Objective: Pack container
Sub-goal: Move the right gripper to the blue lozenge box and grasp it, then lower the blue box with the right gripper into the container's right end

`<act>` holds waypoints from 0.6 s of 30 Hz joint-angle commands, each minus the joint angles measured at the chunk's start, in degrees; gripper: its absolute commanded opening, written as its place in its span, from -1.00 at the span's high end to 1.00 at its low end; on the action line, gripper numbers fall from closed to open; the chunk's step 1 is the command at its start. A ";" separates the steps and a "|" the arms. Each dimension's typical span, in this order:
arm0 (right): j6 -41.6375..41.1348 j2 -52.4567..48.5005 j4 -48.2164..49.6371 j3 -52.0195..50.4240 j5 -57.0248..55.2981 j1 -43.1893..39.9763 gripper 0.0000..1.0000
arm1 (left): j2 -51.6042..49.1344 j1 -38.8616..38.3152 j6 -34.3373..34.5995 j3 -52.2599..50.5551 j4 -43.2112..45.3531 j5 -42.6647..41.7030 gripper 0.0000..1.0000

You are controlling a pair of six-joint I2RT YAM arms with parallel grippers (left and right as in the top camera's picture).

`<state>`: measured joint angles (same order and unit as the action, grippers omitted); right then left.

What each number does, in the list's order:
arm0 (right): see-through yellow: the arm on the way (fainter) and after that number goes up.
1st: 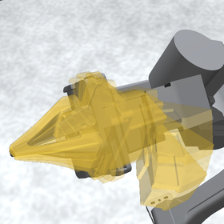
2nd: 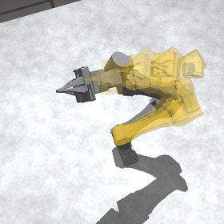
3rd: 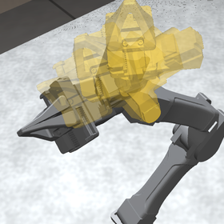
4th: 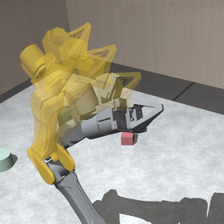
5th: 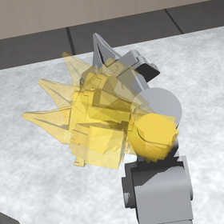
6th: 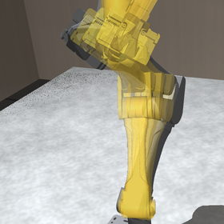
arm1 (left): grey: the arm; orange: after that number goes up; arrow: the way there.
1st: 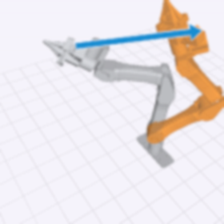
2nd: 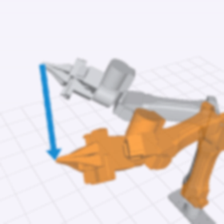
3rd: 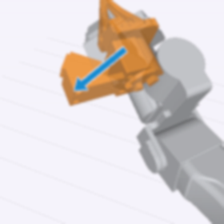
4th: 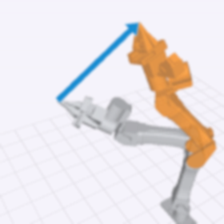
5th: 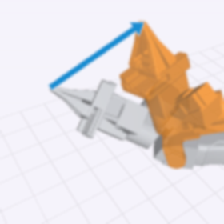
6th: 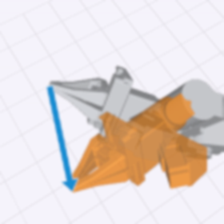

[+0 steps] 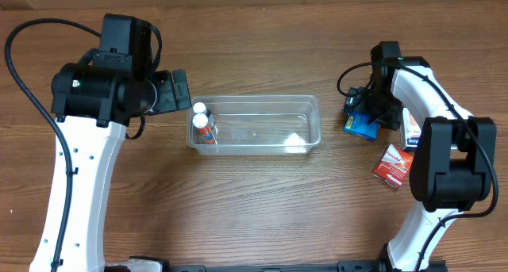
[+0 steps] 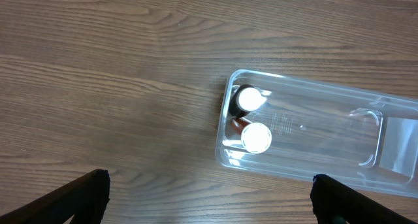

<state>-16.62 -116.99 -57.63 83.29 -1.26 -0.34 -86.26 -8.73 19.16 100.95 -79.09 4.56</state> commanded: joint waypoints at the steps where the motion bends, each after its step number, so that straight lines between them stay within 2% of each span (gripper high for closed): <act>1: -0.15 -1.01 0.26 0.24 0.48 0.22 -0.65 | -0.26 0.09 -0.31 0.79 -0.02 0.31 -1.00; 4: -0.15 -1.01 0.28 0.24 0.48 0.22 -0.55 | -0.26 0.09 -0.31 0.79 0.00 0.31 -1.00; 13: -0.15 -0.55 -1.92 0.92 0.48 0.28 -0.53 | -0.26 0.09 -0.31 0.79 -0.15 0.31 -1.00; 18: 0.11 4.55 -6.03 3.61 0.46 1.16 -0.52 | -0.26 0.09 -0.33 0.79 -0.24 0.33 -1.00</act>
<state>-16.49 -116.95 -62.33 83.70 -0.84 -0.19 -86.26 -8.73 19.16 100.95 -79.18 4.56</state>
